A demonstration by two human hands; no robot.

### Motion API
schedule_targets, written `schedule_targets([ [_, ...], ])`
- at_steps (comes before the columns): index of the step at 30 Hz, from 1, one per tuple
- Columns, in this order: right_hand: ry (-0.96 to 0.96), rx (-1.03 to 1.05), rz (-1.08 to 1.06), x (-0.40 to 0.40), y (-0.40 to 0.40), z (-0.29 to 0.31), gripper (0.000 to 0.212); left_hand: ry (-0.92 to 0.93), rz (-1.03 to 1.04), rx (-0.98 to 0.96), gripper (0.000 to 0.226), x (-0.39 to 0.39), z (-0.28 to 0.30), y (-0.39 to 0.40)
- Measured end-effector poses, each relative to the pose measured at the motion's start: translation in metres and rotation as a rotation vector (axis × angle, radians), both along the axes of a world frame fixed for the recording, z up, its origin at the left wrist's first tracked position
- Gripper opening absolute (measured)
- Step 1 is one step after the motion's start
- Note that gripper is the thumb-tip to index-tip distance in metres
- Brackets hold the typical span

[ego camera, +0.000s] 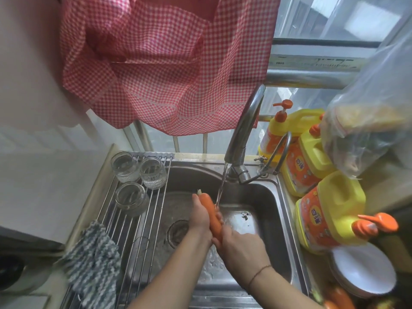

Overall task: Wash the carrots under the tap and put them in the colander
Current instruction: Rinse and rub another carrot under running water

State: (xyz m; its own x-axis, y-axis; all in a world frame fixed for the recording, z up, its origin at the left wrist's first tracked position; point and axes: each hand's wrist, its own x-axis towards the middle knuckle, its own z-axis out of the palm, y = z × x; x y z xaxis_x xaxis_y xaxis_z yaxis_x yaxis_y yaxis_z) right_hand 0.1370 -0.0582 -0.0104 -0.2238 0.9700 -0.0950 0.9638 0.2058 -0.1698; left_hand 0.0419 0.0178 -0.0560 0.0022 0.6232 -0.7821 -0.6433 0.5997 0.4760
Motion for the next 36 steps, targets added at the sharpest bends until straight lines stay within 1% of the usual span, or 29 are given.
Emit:
schedule_targets([
  [2,-0.02,0.009,-0.015,0.005,-0.007,0.002,0.043,-0.075,-0.037,-0.019,0.058,-0.002,0.004,0.005],
  [3,-0.018,-0.061,-0.021,0.009,-0.011,0.008,0.041,-0.108,-0.044,-0.038,0.056,-0.002,0.004,0.005],
  [4,0.026,-0.108,-0.054,0.012,-0.013,0.014,0.038,-0.148,-0.044,-0.052,0.054,-0.002,0.005,0.005],
  [5,0.1,-0.1,-0.102,0.014,-0.013,0.012,0.035,-0.189,-0.026,-0.053,0.053,-0.002,0.003,0.005],
  [6,0.285,-0.137,-0.184,0.017,-0.012,0.013,0.035,-0.24,0.009,-0.04,0.051,-0.002,0.003,0.005],
  [8,0.744,-0.433,-0.419,0.022,-0.015,0.013,0.04,-0.376,0.131,0.013,0.044,-0.001,0.004,0.004],
  [10,1.231,-0.723,-0.764,0.021,-0.02,0.017,0.041,-0.436,0.215,0.09,0.034,0.0,0.005,0.006],
  [11,1.377,-0.812,-0.875,0.02,-0.022,0.018,0.041,-0.425,0.22,0.113,0.03,0.001,0.004,0.006],
  [12,1.431,-0.855,-0.901,0.02,-0.024,0.018,0.04,-0.416,0.21,0.131,0.028,0.001,0.005,0.007],
  [13,1.395,-0.842,-0.867,0.021,-0.024,0.017,0.04,-0.4,0.188,0.126,0.027,0.002,0.004,0.007],
  [14,1.268,-0.761,-0.783,0.022,-0.022,0.015,0.04,-0.386,0.158,0.098,0.026,0.002,0.003,0.008],
  [16,0.831,-0.5,-0.547,0.026,-0.017,0.013,0.036,-0.388,0.124,0.002,0.029,0.006,0.003,0.006],
  [17,0.634,-0.397,-0.433,0.026,-0.014,0.012,0.033,-0.39,0.111,-0.039,0.034,0.009,0.005,0.004],
  [19,0.298,-0.336,-0.287,0.023,-0.009,0.014,0.028,-0.333,0.052,-0.081,0.051,0.016,0.011,-0.001],
  [20,0.19,-0.333,-0.225,0.02,-0.008,0.017,0.028,-0.296,0.013,-0.086,0.057,0.018,0.015,-0.003],
  [21,0.151,-0.349,-0.17,0.019,-0.008,0.017,0.03,-0.267,-0.012,-0.081,0.06,0.017,0.015,-0.004],
  [23,0.162,-0.362,-0.121,0.025,-0.003,0.019,0.035,-0.262,-0.009,-0.05,0.059,0.011,0.017,-0.003],
  [24,0.206,-0.348,-0.153,0.033,0.004,0.016,0.037,-0.284,0.02,-0.042,0.058,0.006,0.017,-0.002],
  [26,0.393,-0.256,-0.323,0.055,0.025,0.003,0.03,-0.341,0.1,-0.03,0.059,-0.001,0.016,-0.001],
  [27,0.479,-0.211,-0.4,0.064,0.038,-0.003,0.04,-0.363,0.128,-0.016,0.059,-0.003,0.016,-0.002],
  [28,0.529,-0.194,-0.449,0.072,0.051,-0.005,0.057,-0.388,0.138,0.006,0.06,-0.003,0.018,-0.003],
  [29,0.562,-0.19,-0.465,0.078,0.063,-0.005,0.069,-0.41,0.142,0.032,0.06,-0.002,0.021,-0.004],
  [31,0.565,-0.196,-0.476,0.081,0.08,-0.004,0.078,-0.444,0.165,0.059,0.06,-0.001,0.028,-0.006],
  [34,0.534,-0.202,-0.503,0.077,0.089,-0.004,0.078,-0.459,0.203,0.061,0.059,-0.001,0.033,-0.006],
  [36,0.555,-0.19,-0.525,0.072,0.091,-0.002,0.077,-0.457,0.212,0.059,0.061,-0.001,0.035,-0.006],
])
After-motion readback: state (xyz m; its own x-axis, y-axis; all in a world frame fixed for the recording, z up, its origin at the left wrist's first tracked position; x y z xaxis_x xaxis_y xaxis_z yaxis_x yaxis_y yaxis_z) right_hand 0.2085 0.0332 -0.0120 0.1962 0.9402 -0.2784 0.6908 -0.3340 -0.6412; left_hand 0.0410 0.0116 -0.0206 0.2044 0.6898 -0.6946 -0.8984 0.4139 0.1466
